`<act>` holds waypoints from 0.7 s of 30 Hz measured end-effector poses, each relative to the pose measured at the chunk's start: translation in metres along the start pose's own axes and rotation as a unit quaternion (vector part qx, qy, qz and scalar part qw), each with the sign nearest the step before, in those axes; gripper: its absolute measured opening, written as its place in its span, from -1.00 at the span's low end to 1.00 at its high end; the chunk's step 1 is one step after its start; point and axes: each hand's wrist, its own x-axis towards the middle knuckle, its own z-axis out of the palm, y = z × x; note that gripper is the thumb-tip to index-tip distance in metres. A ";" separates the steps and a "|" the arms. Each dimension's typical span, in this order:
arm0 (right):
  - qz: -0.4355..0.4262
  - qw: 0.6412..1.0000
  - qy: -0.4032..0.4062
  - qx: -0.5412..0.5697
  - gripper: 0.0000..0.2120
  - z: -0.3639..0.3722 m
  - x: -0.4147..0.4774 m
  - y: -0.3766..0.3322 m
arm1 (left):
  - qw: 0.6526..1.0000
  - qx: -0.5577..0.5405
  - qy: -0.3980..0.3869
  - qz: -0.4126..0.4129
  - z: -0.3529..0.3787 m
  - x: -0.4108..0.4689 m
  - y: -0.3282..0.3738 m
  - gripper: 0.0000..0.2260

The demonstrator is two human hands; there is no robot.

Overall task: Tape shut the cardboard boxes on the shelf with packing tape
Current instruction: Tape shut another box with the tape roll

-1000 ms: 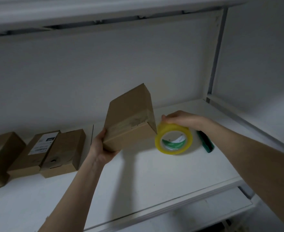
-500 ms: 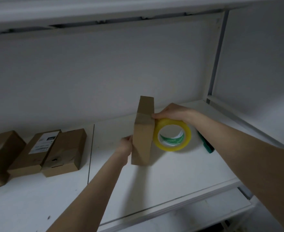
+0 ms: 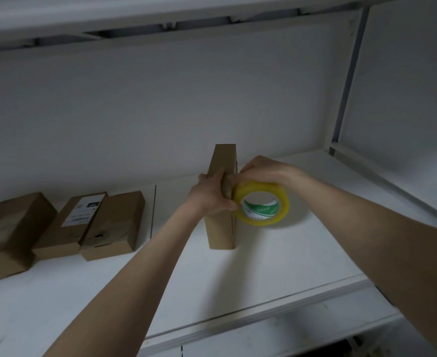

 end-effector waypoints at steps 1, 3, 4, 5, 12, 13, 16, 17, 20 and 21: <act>0.011 1.000 -0.004 0.023 -0.55 -0.003 -0.003 0.006 | 1.000 -0.011 0.004 -0.001 -0.001 0.001 -0.004 -0.07; 0.026 0.988 -0.021 0.150 -0.53 -0.006 -0.010 0.021 | 0.999 -0.038 0.012 -0.014 -0.004 0.001 -0.011 -0.04; 0.031 0.972 -0.034 0.231 -0.52 -0.007 -0.013 0.029 | 0.999 -0.045 0.011 -0.019 -0.006 0.002 -0.014 -0.03; 0.028 0.952 -0.043 0.300 -0.55 -0.005 -0.016 0.035 | 0.998 -0.050 0.007 -0.023 -0.007 0.002 -0.016 -0.03; -0.004 0.961 0.021 0.276 -0.75 0.005 -0.014 0.037 | 0.996 -0.091 0.003 -0.018 -0.010 -0.002 -0.020 -0.04; -0.003 0.969 0.020 0.245 -0.71 0.005 -0.013 0.037 | 0.995 -0.100 0.003 -0.017 -0.011 -0.003 -0.020 -0.05; 0.009 0.995 -0.012 0.102 -0.61 0.012 -0.013 0.043 | 0.991 -0.133 -0.012 -0.012 -0.014 -0.007 -0.020 -0.07; 0.016 0.996 -0.023 0.081 -0.60 0.019 -0.013 0.047 | 0.991 -0.134 -0.020 -0.008 -0.014 -0.008 -0.019 -0.06; 0.026 0.994 -0.037 0.102 -0.52 0.036 -0.015 0.052 | 0.989 -0.145 -0.028 -0.008 -0.016 -0.009 -0.021 -0.04; 0.029 0.992 -0.038 0.120 -0.49 0.039 -0.015 0.052 | 0.987 -0.157 -0.026 -0.012 -0.017 -0.009 -0.021 -0.07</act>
